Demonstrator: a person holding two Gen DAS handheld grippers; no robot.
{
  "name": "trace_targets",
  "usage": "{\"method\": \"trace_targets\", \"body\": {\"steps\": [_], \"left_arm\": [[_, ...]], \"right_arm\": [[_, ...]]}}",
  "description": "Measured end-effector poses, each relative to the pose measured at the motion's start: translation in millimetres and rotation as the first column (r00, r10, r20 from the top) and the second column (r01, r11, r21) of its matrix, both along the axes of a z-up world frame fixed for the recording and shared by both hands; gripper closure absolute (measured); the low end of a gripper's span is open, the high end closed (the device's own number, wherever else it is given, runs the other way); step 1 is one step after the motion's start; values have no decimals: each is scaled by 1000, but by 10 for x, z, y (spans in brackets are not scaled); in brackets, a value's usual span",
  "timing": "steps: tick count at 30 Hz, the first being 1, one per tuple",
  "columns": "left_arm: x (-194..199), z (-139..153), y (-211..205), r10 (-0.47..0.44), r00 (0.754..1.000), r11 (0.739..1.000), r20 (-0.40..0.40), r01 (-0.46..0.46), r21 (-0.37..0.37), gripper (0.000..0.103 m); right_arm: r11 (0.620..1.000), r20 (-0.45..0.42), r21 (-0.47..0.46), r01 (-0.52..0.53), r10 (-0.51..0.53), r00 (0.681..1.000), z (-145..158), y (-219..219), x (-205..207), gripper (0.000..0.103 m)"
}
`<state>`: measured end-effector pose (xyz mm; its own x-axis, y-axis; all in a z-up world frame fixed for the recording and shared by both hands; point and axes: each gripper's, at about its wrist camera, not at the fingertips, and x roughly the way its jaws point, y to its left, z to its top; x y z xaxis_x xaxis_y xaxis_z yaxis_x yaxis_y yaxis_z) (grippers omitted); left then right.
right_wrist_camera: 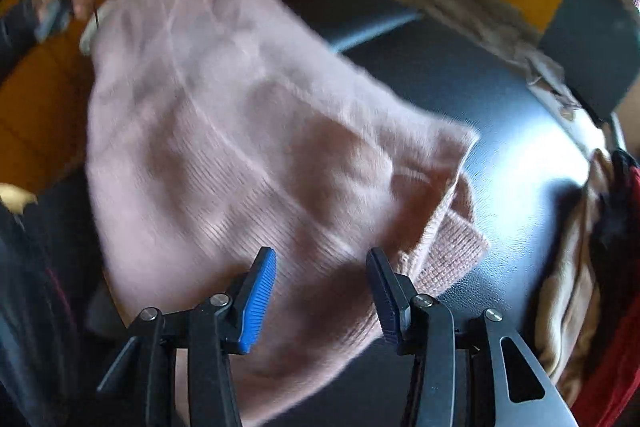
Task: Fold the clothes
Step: 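Grasp the sweater edge with the left gripper and lift it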
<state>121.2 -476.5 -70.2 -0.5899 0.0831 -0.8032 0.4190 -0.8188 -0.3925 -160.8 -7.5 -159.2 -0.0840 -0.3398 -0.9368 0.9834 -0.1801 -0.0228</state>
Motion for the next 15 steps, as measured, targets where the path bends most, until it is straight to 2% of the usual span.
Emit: {"method": "trace_targets", "body": {"steps": [4, 8, 13, 15], "left_arm": [[8, 274, 221, -23, 998, 996, -51, 27, 81, 89], [-47, 609, 705, -70, 989, 985, -129, 89, 149, 90], [-321, 907, 1338, -87, 975, 966, -204, 133, 222, 91], [-495, 978, 1626, -99, 971, 962, -219, 150, 230, 91]], "right_arm": [[1000, 37, -20, -14, 14, 999, -89, 7, -117, 58], [997, 37, -73, 9, -6, 999, -109, 88, -130, 57], [982, 63, -166, 85, -75, 995, -130, 221, -102, 55], [973, 77, -202, 113, -100, 992, -139, 267, -92, 53]]}}
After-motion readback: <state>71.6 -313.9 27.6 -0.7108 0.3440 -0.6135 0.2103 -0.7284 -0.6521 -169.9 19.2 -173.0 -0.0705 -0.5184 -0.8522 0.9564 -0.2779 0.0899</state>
